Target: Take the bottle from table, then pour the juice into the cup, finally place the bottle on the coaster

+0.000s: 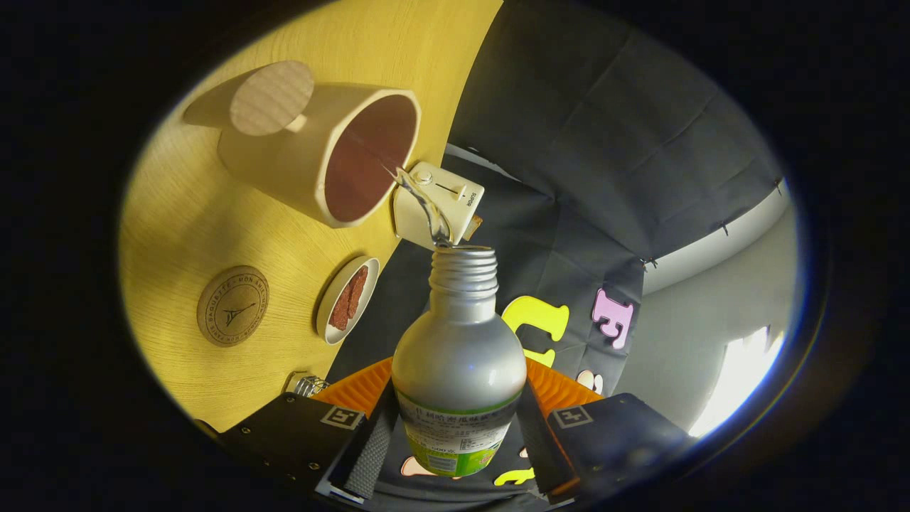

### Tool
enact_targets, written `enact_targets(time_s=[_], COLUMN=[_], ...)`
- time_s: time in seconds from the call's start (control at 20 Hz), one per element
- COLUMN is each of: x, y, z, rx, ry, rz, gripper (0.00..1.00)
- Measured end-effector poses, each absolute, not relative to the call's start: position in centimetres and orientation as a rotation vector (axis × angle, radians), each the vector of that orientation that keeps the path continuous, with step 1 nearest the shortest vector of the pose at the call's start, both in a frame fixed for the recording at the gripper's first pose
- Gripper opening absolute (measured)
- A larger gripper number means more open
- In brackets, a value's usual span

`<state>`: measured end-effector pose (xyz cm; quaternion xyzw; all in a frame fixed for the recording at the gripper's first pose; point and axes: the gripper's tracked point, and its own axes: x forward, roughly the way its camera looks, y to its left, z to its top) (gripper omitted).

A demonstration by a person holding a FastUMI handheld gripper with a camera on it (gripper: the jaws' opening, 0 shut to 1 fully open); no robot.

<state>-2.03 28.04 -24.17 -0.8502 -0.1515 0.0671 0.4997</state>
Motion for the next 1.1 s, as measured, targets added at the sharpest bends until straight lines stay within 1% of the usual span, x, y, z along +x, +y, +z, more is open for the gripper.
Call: enact_targets(time_s=[0.45, 1.1], x=[-1.9, -2.6], y=[28.2, 29.3], z=[-24.8, -25.4], rx=[-2.131, -2.171], ry=[-0.381, -0.403], rz=[0.151, 0.172], gripper=[0.81, 0.81])
